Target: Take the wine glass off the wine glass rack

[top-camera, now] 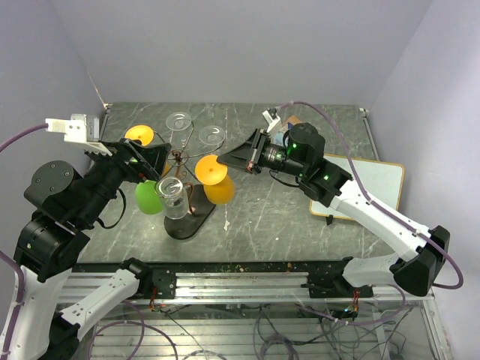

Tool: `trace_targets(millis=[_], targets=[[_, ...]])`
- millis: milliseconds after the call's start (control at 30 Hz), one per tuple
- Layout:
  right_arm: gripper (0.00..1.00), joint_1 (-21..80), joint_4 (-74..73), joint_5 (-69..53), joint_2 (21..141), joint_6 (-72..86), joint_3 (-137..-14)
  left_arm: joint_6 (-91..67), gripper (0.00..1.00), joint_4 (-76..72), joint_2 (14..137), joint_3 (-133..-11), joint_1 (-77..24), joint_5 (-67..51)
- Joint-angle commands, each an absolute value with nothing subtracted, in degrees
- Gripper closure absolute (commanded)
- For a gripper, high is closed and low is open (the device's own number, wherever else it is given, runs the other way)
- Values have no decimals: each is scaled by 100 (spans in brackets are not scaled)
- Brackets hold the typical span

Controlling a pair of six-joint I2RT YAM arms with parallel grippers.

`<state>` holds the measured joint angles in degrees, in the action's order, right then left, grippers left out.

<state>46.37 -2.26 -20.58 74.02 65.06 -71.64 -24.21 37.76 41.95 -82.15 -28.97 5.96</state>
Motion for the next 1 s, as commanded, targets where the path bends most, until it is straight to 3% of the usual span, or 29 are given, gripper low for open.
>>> trace_targets(millis=[0,733,967], targets=[[100,4664,101,-2352,7196,6887,-7004,-2353,1,3803,4182,-8341,-2855,535],[100,4664,498,-3025,7798,7229,-7368,-2429,1,3750,4154,-8350,-2855,443],[100,4663,61,-2152,7855,7382,-7559,-2428,1,3777,4137,-8341,-2854,380]])
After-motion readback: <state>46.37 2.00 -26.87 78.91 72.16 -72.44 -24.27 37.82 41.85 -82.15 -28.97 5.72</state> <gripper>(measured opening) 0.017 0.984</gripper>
